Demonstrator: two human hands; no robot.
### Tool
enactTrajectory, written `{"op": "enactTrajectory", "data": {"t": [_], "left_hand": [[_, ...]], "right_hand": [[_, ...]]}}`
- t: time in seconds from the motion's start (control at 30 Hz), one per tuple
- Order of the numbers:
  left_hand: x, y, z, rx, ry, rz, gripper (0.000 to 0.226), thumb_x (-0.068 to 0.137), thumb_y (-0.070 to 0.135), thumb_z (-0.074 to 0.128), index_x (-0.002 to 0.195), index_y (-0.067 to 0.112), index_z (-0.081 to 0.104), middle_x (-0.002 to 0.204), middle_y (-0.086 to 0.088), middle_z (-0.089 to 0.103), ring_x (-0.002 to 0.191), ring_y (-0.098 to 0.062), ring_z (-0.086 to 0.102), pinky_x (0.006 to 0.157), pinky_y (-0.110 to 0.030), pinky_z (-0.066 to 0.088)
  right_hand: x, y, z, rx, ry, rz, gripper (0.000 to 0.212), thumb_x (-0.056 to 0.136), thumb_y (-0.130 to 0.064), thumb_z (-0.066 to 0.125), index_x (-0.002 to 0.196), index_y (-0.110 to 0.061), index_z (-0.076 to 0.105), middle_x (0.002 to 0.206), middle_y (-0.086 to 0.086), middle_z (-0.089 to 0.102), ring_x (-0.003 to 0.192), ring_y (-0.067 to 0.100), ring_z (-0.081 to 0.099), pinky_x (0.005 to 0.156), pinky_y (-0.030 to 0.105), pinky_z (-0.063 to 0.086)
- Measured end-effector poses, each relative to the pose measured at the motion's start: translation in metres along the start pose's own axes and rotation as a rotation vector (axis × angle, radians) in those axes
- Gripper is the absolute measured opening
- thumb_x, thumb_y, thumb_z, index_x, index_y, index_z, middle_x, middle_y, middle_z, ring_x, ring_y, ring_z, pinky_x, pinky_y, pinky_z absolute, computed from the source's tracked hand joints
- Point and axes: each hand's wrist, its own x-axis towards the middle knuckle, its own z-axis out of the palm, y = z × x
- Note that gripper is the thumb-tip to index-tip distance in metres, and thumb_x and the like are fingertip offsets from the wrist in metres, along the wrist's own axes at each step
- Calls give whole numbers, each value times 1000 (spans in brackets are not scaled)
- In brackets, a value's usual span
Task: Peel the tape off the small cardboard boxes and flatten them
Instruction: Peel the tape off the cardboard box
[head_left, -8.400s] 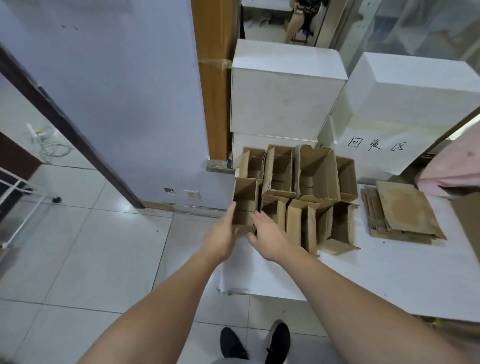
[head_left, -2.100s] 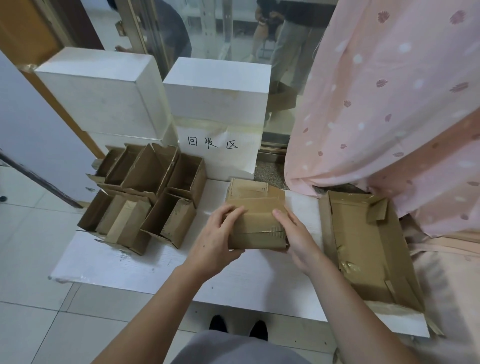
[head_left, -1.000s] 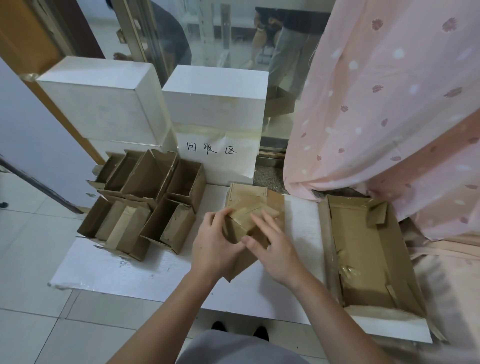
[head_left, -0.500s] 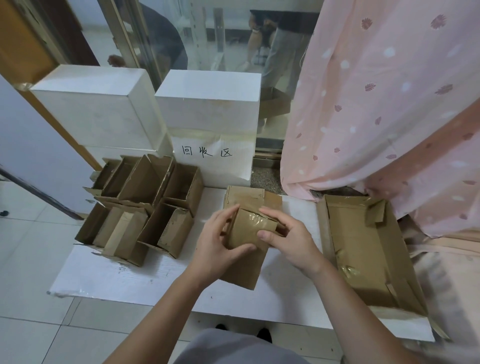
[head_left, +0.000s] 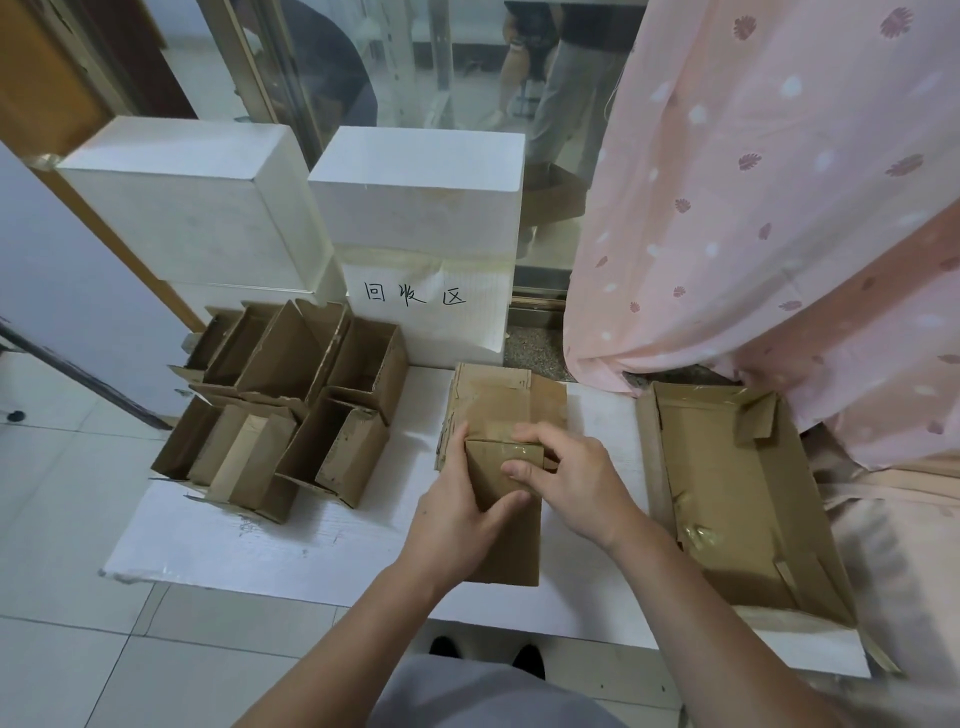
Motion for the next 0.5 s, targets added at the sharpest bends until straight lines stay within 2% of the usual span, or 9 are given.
{"op": "enactTrajectory", "data": {"t": [0.13,0.2,0.27,0.3,0.37,0.43,0.5], "left_hand": [[-2,13,8,90,90,-33,132,60,72,84,159,37,5,145,11,55,121,-21,63,96,-40,54],[-2,19,10,164,125,-29,130,64,68,83,159,38,1,149,12,51,120,-21,64,93,-37,53],[-2,21,12,233,136,12,119,68,62,80,156,40,2,151,15,46,118,-20,64,91,-38,52],[-3,23,12,258,135,37,114,69,61,79,154,40,6,152,17,44,117,-19,63,91,-38,52],[-2,24,12,284,119,60,107,68,62,78,152,40,15,153,18,41,119,-16,62,91,-38,52],[0,23,11,293,96,45,105,66,64,78,150,40,19,152,19,42,122,-14,59,93,-37,51],[-1,22,9,290,76,22,105,66,65,79,150,40,20,151,19,44,124,-14,57,94,-36,49]], "right_hand": [[-4,-3,6,-62,54,-18,31,83,-27,83,111,-20,74,103,-10,73,91,2,65,75,6,46],[-6,-3,8,-96,99,-56,27,86,-26,81,110,-18,74,105,-8,75,92,-1,64,79,6,45],[-8,-1,11,-146,158,-108,20,90,-28,77,106,-17,73,102,-7,76,89,1,65,80,14,50],[-9,-1,12,-178,184,-123,18,92,-33,73,102,-17,73,99,-7,76,85,5,67,77,22,54],[-11,0,11,-237,206,-106,29,95,-48,60,98,-21,70,93,-7,76,77,15,69,68,37,56],[-9,0,5,-286,155,-65,36,97,-58,50,99,-27,69,92,-6,76,78,20,68,68,41,55],[-7,0,-3,-307,69,-29,32,98,-57,52,107,-32,71,97,-9,75,88,18,68,76,40,55]]}}
